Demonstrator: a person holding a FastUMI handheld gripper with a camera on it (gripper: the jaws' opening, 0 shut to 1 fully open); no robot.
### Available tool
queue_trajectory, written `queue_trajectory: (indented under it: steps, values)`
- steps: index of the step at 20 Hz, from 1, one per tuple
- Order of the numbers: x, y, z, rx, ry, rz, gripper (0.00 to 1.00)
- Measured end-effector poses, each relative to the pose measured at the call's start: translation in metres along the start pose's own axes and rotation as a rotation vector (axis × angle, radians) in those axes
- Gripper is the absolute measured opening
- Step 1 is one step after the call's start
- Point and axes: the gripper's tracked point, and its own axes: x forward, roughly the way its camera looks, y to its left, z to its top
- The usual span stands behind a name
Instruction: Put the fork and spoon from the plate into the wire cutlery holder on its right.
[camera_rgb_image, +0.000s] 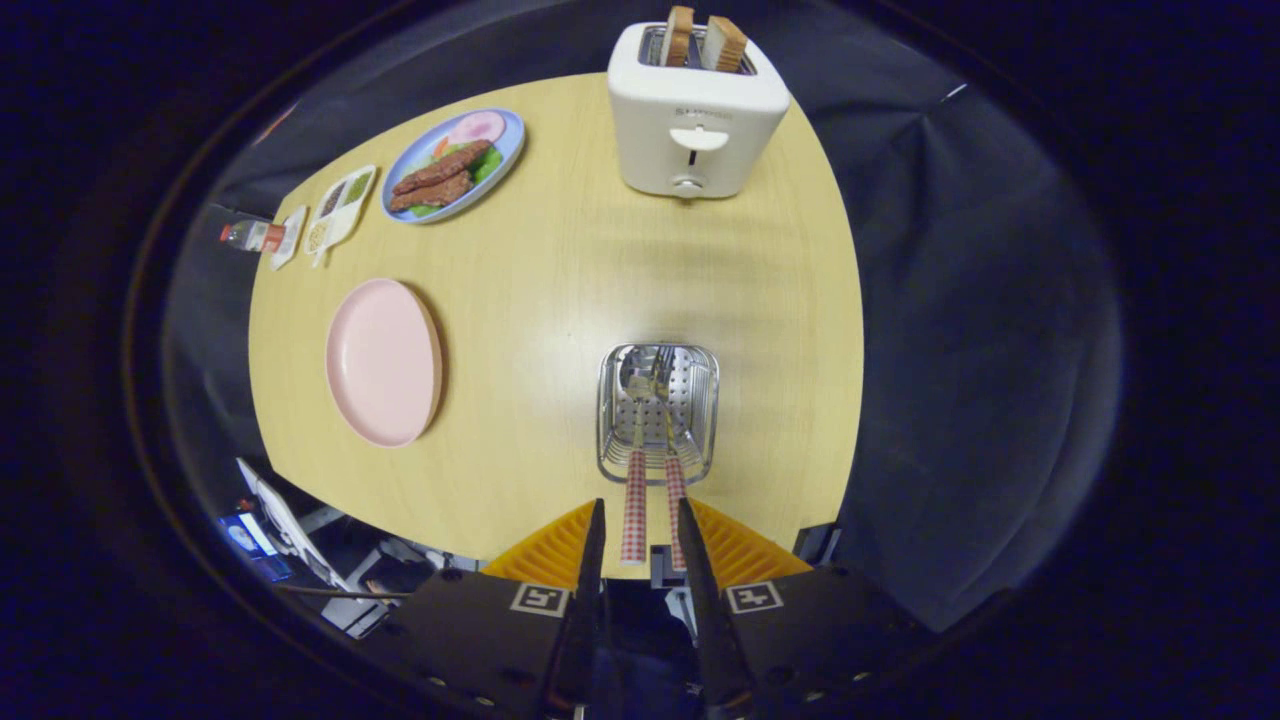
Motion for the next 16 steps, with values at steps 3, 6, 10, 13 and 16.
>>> queue_trajectory:
  steps: [3,6,10,13,16]
  values:
    - [-0.011,0.023,0.006,0.006,-0.139,0.002,0.42]
    - [-0.027,0.055,0.011,0.013,-0.288,0.013,0.45]
    - [-0.053,0.103,0.009,-0.025,-0.474,-0.001,0.57]
    - [-0.075,0.145,0.003,-0.037,-0.595,0.008,0.73]
    - [-0.105,0.179,0.009,-0.017,-0.782,0.019,0.88]
